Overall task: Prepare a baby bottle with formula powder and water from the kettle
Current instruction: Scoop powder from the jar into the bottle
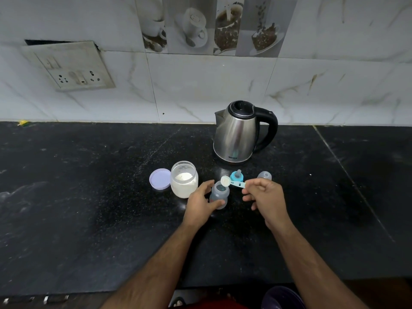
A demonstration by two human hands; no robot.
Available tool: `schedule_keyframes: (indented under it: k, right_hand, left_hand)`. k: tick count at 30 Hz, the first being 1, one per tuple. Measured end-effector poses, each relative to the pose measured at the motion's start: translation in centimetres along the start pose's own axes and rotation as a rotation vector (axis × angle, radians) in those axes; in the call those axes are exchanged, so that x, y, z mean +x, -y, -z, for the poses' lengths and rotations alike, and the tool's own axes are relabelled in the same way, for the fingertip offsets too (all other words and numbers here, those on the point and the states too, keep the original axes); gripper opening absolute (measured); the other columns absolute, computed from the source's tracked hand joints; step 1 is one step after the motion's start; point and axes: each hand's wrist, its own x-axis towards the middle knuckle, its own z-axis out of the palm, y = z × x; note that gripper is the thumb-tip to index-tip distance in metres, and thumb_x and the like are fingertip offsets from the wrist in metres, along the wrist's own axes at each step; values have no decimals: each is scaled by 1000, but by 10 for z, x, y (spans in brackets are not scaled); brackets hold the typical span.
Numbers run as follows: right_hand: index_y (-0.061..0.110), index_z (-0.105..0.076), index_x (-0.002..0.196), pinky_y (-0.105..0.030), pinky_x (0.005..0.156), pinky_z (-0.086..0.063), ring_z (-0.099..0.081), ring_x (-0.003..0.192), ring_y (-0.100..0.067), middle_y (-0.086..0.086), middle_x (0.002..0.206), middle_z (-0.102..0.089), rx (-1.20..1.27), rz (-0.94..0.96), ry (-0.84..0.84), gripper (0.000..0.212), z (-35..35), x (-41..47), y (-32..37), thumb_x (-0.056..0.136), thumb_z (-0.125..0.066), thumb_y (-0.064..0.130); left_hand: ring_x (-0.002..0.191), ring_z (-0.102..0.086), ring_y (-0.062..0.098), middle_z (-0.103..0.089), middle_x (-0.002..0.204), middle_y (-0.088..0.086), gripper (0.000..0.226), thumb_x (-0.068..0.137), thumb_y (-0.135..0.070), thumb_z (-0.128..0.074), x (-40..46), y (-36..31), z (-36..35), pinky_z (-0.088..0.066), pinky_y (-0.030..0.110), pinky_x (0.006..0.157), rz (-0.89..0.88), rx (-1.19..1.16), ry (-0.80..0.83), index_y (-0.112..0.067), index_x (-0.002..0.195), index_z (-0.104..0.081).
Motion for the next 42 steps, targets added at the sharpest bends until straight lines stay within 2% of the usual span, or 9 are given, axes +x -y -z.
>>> schedule_keyframes:
  k: [2, 5, 12, 16, 21, 25, 28, 37, 42]
  right_hand:
    - [15, -72, 90, -22, 45, -44, -69, 62, -13, -5, 76, -75, -23, 26, -9, 10, 0, 0, -1, 93, -63, 11]
    - [18, -72, 88, -22, 47, -46, -71, 64, -12, -2, 76, -75, -61, 66, -4, 12, 0, -2, -2, 93, -64, 12]
    - [17, -75, 89, -13, 56, -51, -71, 67, -7, 4, 76, -74, -196, 227, -4, 16, -1, -5, -10, 89, -66, 3]
    - [13, -79, 93, -21, 69, -58, -70, 68, -2, 9, 78, -74, -360, 439, -37, 15, -3, -6, -19, 84, -72, 3]
    - [14, -79, 94, -24, 69, -57, -69, 71, -3, 7, 81, -75, -440, 556, -72, 15, -2, -6, -23, 83, -74, 6]
    - [13, -79, 95, -16, 67, -54, -67, 70, -1, 5, 81, -75, -467, 619, -92, 16, 0, -8, -23, 82, -75, 4]
    - [12, -79, 97, -10, 71, -51, -67, 73, 0, 4, 85, -75, -500, 648, -88, 18, 1, -9, -23, 82, -76, 4]
    - [13, -79, 96, -8, 71, -50, -65, 73, 1, 5, 84, -74, -503, 653, -64, 17, 0, -8, -23, 82, -76, 4]
    - [14, -77, 91, -21, 65, -57, -69, 64, -4, 9, 72, -72, -328, 447, -61, 13, -3, -10, -21, 86, -71, 4]
  left_hand:
    - [115, -59, 2, -67, 125, -10, 64, 74, -13, -85, 0, -2, 0, -46, 10, 89, -11, -12, 2, -19, 131, -58]
    - [105, -60, -8, -69, 117, -12, 58, 72, -11, -85, 1, -3, 1, -45, 4, 82, -23, -29, 4, -21, 125, -62]
    - [107, -63, -2, -71, 114, -14, 58, 69, -19, -88, 5, 2, 1, -50, 17, 90, -36, -25, 4, -22, 123, -65]
    - [104, -64, -3, -71, 113, -13, 58, 69, -16, -88, 6, 2, 1, -50, 16, 91, -43, -29, 7, -21, 122, -66]
    - [103, -64, -3, -71, 112, -14, 59, 68, -18, -89, 8, 2, 1, -50, 14, 90, -39, -26, 22, -21, 122, -66]
    - [105, -64, -3, -71, 113, -14, 58, 69, -18, -88, 8, 2, 3, -50, 17, 93, -29, -41, 32, -21, 122, -65]
    - [104, -64, -4, -71, 112, -14, 58, 69, -17, -88, 7, 3, 3, -51, 18, 94, -28, -41, 35, -21, 122, -66]
    - [105, -64, -3, -71, 112, -14, 57, 69, -16, -89, 6, 4, 2, -51, 19, 94, -33, -44, 37, -22, 121, -66]
    - [108, -62, -4, -70, 115, -14, 58, 70, -15, -88, 5, 3, 3, -49, 11, 89, -24, -43, 44, -22, 123, -64]
